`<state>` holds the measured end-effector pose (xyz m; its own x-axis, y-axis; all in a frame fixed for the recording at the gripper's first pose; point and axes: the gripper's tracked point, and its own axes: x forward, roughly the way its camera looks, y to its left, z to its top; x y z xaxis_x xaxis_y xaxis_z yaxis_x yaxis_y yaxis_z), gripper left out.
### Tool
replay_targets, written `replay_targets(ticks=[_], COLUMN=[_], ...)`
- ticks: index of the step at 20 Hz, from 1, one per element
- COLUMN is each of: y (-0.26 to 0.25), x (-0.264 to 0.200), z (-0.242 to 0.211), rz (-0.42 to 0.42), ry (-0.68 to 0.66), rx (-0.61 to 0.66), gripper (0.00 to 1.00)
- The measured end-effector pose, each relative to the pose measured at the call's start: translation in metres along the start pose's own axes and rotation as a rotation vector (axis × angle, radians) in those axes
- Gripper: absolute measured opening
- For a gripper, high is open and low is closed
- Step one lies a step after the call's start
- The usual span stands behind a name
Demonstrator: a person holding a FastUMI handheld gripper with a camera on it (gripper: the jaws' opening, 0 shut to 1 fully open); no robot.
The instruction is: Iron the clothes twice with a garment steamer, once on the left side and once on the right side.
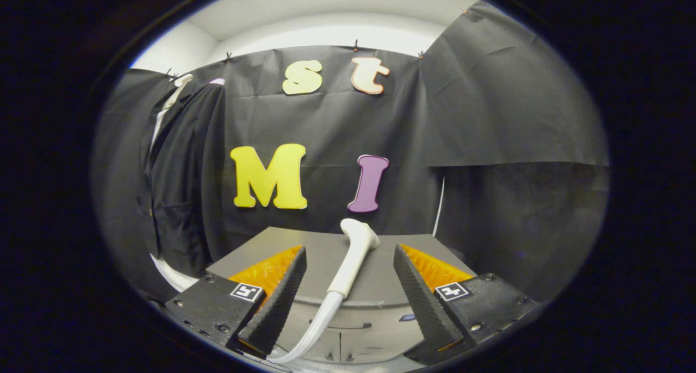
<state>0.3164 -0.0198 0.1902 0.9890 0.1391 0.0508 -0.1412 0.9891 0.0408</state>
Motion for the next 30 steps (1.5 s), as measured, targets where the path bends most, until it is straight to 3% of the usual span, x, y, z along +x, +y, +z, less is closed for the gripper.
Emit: replay_targets(ticks=[6,10,13,18,24,30], y=[-0.009,-0.006,-0.002,0.005,0.008,0.016], x=[0.087,0.119,0.131,0.138,0.139,0.115], z=[-0.037,-0.073,-0.088,-0.094,-0.086,-0.043], rz=[0.048,0.092,0.129,0.16,0.165,0.177], ry=[0.187,0.335,0.407,0.435,0.411,0.307], rx=[0.044,0.11,0.152,0.254,0.286,0.271], gripper=[1.0,0.99,0.88,0.64,0.55,0.43])
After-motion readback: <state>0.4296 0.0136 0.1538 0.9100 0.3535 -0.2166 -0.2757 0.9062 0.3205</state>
